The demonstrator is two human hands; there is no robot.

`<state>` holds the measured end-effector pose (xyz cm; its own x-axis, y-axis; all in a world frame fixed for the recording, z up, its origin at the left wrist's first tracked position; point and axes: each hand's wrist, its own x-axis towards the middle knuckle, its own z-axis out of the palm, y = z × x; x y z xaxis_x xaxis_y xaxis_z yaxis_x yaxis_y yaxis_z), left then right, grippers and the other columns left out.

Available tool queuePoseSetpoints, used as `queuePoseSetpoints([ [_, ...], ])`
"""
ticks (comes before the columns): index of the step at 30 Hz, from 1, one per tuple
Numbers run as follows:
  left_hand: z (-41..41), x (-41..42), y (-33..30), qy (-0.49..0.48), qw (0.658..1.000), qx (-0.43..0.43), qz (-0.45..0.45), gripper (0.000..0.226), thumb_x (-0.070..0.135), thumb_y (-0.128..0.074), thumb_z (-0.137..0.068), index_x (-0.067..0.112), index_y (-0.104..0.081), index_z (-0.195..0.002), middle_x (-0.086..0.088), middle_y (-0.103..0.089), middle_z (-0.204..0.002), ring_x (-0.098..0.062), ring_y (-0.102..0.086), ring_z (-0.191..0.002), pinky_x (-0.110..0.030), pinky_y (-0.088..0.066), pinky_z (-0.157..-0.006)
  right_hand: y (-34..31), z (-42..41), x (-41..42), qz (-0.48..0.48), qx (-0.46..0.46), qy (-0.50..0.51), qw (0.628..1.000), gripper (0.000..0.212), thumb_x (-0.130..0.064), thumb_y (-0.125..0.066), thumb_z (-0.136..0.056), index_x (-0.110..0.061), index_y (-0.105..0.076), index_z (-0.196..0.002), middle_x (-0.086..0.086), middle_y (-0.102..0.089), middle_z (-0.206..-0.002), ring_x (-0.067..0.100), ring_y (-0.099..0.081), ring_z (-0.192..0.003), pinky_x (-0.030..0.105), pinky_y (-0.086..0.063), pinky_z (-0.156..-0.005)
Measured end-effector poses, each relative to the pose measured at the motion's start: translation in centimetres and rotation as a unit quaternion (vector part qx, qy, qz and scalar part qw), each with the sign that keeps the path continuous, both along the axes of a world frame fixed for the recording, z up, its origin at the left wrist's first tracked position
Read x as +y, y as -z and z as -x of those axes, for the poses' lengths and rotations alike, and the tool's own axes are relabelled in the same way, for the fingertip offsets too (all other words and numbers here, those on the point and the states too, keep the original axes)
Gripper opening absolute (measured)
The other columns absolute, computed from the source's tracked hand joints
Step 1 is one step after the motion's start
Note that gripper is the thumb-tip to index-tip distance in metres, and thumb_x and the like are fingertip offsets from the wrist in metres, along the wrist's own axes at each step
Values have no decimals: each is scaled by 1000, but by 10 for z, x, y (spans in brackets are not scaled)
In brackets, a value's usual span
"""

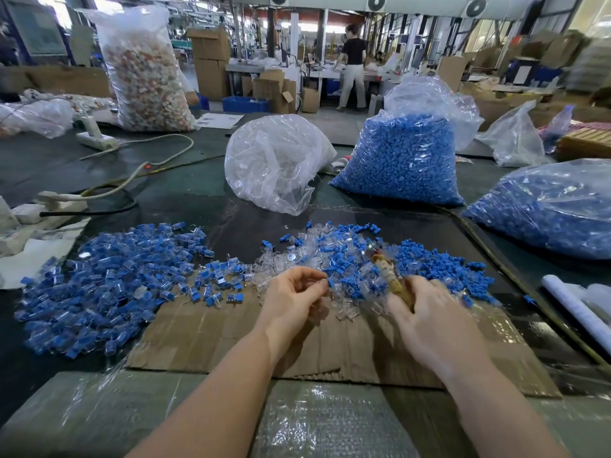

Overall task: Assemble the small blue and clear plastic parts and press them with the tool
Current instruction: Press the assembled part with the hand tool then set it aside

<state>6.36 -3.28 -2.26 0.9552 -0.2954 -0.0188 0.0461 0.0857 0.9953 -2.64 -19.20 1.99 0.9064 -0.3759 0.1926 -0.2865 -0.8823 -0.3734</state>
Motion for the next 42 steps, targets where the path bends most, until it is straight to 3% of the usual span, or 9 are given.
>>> queuePoseSetpoints([
  [4,-6,-2,-3,-23,999,20,34,9,2,-62,-85,10,-65,-89,1,-68,-64,-7,-59,-52,-18,-46,-44,-11,-1,17,-189,37,-85,978,29,-36,-46,-94,-20,-48,-71,-5,-51,-70,10,-47,-62,28,-30,-53],
  [7,-8,-3,-7,-41,998,21,37,8,2,-62,-85,9,-65,-87,-1,-67,-64,-6,-59,-51,-17,-47,-46,-13,0,26,-278,80,-115,950,32,-29,-49,-93,-16,-45,-64,-4,-43,-55,13,-40,-52,28,-29,-54],
  [11,-8,0,-10,-56,998,21,3,6,2,-62,-86,8,-64,-88,-4,-65,-69,-5,-60,-51,-17,-47,-46,-14,1,29,-320,122,-113,933,28,-24,-46,-93,-16,-44,-67,-1,-41,-60,15,-41,-56,29,-31,-57],
  [17,-7,2,-12,-61,997,39,-9,6,2,-59,-88,4,-62,-92,-7,-62,-71,-7,-58,-52,-19,-49,-47,-19,1,27,-370,166,-132,904,23,-2,-46,-83,-15,-41,-64,0,-44,-58,14,-45,-51,26,-35,-53],
  [21,-9,0,-12,-66,997,48,-9,6,1,-60,-87,4,-63,-90,-6,-62,-71,-5,-58,-52,-17,-49,-50,-20,0,26,-374,173,-140,900,25,-2,-45,-84,-16,-40,-64,6,-44,-66,18,-44,-58,23,-33,-50],
  [26,-12,0,-12,-70,996,50,-17,6,0,-60,-87,5,-63,-87,-5,-62,-68,-3,-57,-49,-15,-48,-49,-17,-2,24,-355,171,-147,907,23,-5,-46,-83,-17,-40,-64,8,-44,-72,19,-44,-65,31,-32,-61],
  [31,-11,-1,-12,-74,995,67,-2,7,1,-61,-86,5,-65,-89,-6,-64,-72,-5,-60,-54,-15,-48,-51,-18,-3,23,-385,187,-149,891,16,-8,-46,-81,-17,-46,-68,8,-51,-72,20,-52,-65,34,-39,-66],
  [35,-10,-4,-12,-78,994,72,3,7,0,-61,-86,5,-64,-89,-7,-64,-73,-7,-59,-57,-17,-48,-52,-19,-2,23,-354,183,-156,904,10,-10,-46,-79,-17,-44,-72,7,-46,-74,20,-44,-69,36,-33,-67],
  [42,-5,-9,-14,-82,994,75,5,8,-2,-59,-86,5,-64,-87,-6,-62,-71,-9,-56,-57,-16,-49,-51,-20,-2,26,-258,153,-159,941,25,-6,-43,-87,-18,-40,-65,-5,-44,-60,5,-37,-46,15,-28,-41],
])
